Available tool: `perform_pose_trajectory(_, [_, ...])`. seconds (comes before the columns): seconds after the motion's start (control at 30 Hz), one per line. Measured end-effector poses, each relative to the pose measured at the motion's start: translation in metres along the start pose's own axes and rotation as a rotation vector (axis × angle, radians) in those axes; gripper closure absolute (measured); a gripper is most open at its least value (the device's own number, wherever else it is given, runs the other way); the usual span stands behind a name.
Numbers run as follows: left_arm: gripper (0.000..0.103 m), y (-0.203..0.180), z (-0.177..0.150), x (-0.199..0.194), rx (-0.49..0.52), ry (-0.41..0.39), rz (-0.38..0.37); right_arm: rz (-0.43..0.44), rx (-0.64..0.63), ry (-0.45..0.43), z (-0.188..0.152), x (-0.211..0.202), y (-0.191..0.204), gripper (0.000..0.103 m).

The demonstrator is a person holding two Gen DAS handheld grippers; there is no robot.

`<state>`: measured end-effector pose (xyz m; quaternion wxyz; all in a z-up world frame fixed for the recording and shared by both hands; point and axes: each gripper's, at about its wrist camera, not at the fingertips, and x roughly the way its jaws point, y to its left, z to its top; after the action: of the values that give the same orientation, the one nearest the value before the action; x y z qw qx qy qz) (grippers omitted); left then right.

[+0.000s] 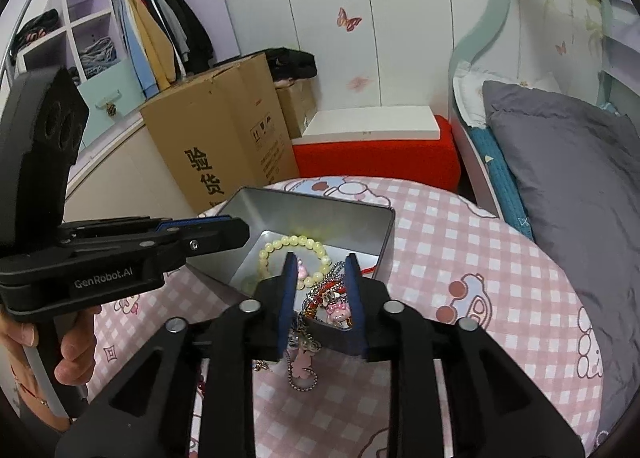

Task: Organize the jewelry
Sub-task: 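Lower both held pieces into the grey box and open both tools, then move the right tool toward the silver pearl necklace hanging on the box rim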

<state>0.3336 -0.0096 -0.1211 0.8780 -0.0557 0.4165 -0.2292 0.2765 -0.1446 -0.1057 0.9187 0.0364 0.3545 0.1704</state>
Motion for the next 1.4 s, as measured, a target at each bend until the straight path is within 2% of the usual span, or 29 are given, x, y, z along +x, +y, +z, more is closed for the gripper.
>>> perform_pose_trajectory(0.03, [0.079,-0.001,-0.001,-0.002,0.003,-0.004,0.003,0.0,0.002,-0.006,-0.001,-0.003,-0.001,0.074])
perform_pose_trajectory(0.07, [0.06,0.0,-0.001,-0.005,0.005,-0.013,0.005,0.001,0.007,-0.015,-0.001,-0.007,-0.001,0.072])
perform_pose_trajectory(0.13, [0.036,-0.001,-0.004,-0.015,0.0,-0.061,0.033,-0.003,0.01,-0.028,-0.002,-0.015,0.001,0.071])
perform_pose_trajectory(0.23, [0.036,-0.003,-0.011,-0.028,0.011,-0.088,0.043,-0.012,0.012,-0.041,-0.006,-0.024,0.005,0.068])
perform_pose_trajectory(0.3, [0.036,-0.002,-0.016,-0.036,0.022,-0.108,0.079,-0.027,0.02,-0.041,-0.011,-0.029,0.006,0.066])
perform_pose_trajectory(0.47, [0.036,0.004,-0.038,-0.049,0.033,-0.124,0.13,-0.043,0.051,-0.005,-0.03,-0.025,0.007,0.062])
perform_pose_trajectory(0.7, [0.037,0.003,-0.086,-0.04,0.068,-0.041,0.103,-0.054,0.102,0.05,-0.061,-0.015,0.008,0.062])
perform_pose_trajectory(0.87, [0.037,0.0,-0.106,-0.027,0.062,0.008,0.078,-0.073,0.118,0.066,-0.071,-0.018,0.003,0.061])
perform_pose_trajectory(0.97, [0.037,-0.001,-0.113,-0.024,0.06,0.016,0.096,-0.078,0.119,0.077,-0.072,-0.016,0.003,0.058])
perform_pose_trajectory(1.2, [0.037,0.025,-0.116,-0.026,-0.056,0.017,0.146,-0.09,0.089,0.119,-0.073,0.008,0.014,0.054])
perform_pose_trajectory(1.4, [0.037,0.033,-0.119,-0.021,-0.083,0.03,0.171,-0.123,0.048,0.144,-0.064,0.035,0.023,0.054])
